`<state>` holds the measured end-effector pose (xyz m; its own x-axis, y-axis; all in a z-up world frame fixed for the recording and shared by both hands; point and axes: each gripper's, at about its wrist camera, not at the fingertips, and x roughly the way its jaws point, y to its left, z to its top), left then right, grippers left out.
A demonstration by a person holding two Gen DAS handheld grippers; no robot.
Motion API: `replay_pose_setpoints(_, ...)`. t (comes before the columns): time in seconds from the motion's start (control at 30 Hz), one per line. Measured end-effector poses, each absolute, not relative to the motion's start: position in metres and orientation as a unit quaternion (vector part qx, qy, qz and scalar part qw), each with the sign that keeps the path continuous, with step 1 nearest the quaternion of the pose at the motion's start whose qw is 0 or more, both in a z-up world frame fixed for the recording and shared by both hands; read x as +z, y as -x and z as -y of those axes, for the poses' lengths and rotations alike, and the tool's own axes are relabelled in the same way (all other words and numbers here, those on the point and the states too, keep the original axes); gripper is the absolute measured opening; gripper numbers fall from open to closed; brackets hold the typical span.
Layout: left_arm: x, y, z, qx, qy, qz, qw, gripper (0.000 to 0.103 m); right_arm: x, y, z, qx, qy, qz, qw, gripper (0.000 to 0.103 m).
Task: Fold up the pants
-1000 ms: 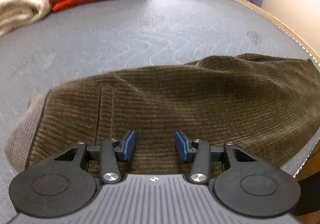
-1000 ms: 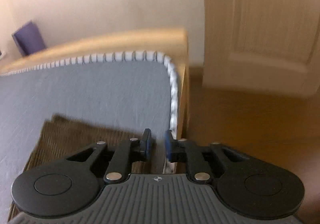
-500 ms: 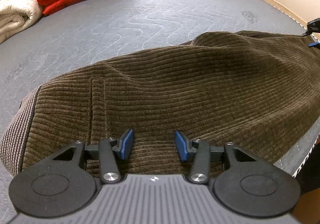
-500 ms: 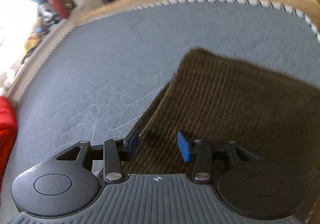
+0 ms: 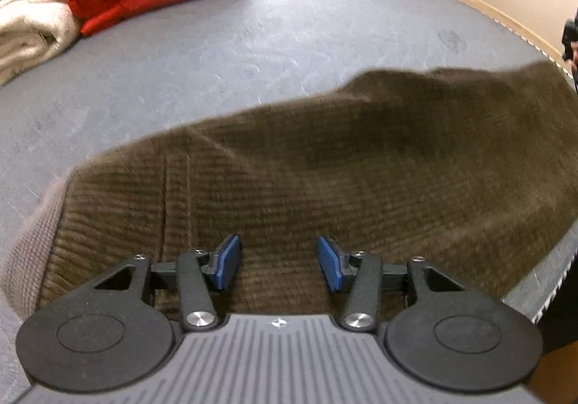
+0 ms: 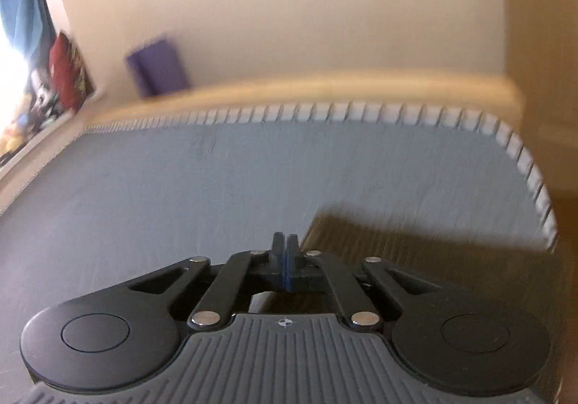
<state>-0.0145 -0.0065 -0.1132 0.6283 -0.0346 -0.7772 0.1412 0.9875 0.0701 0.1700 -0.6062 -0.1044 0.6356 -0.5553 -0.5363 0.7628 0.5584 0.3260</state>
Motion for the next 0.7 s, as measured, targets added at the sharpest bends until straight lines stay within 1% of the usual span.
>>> replay_pose_setpoints(0.13,-0.098,0.014,0.001,-0.041,-0.045,-0.395,0.917,0.052,-0.132,-0.175,0.624,-0.362,-0.312,-0.271,0.836,0.001)
replay_pose_setpoints(0.17,-0.094,0.013,-0.001,-0.038,-0.037,-0.386,0.921,0.050,-0.133,-0.171,0.625,-0.365,-0.321,-0.270,0.831,0.004)
replay_pose_setpoints(0.27,-0.085,0.011,-0.005,-0.017,-0.029,-0.363,0.931,0.047,-0.123,-0.163,0.625,-0.332,-0.323,-0.245,0.852,0.004)
replay_pose_setpoints(0.3,-0.084,0.009,-0.008,-0.002,-0.032,-0.359,0.933,0.046,-0.119,-0.162,0.622,-0.307,-0.317,-0.243,0.864,0.006)
replay_pose_setpoints(0.33,-0.083,0.005,-0.010,0.017,-0.036,-0.363,0.931,0.046,-0.116,-0.158,0.619,-0.282,-0.315,-0.242,0.874,0.008)
replay_pose_setpoints(0.37,-0.087,0.000,-0.016,0.052,-0.040,-0.379,0.923,0.046,-0.113,-0.154,0.616,-0.260,-0.312,-0.241,0.882,0.016)
replay_pose_setpoints(0.4,-0.096,-0.007,-0.028,0.101,-0.034,-0.412,0.905,0.043,-0.111,-0.150,0.612,-0.243,-0.306,-0.242,0.888,0.025)
replay_pose_setpoints(0.43,-0.104,-0.010,-0.041,0.114,-0.005,-0.437,0.892,0.039,-0.107,-0.148,0.616,-0.235,-0.301,-0.244,0.891,0.032)
replay_pose_setpoints(0.5,-0.101,-0.010,-0.057,0.117,0.056,-0.436,0.891,0.034,-0.105,-0.134,0.614,-0.232,-0.292,-0.252,0.893,0.035)
replay_pose_setpoints(0.53,-0.095,-0.010,-0.057,0.122,0.057,-0.434,0.891,0.032,-0.105,-0.128,0.615,-0.235,-0.289,-0.257,0.892,0.035)
replay_pose_setpoints(0.63,-0.079,-0.002,-0.049,0.125,0.038,-0.399,0.907,0.033,-0.102,-0.105,0.623,-0.247,-0.291,-0.262,0.886,0.037)
replay_pose_setpoints(0.67,-0.079,-0.002,-0.050,0.122,0.045,-0.403,0.906,0.035,-0.101,-0.096,0.623,-0.254,-0.291,-0.263,0.884,0.038)
replay_pose_setpoints(0.7,-0.084,-0.004,-0.053,0.117,0.062,-0.423,0.896,0.037,-0.102,-0.088,0.627,-0.260,-0.291,-0.265,0.882,0.040)
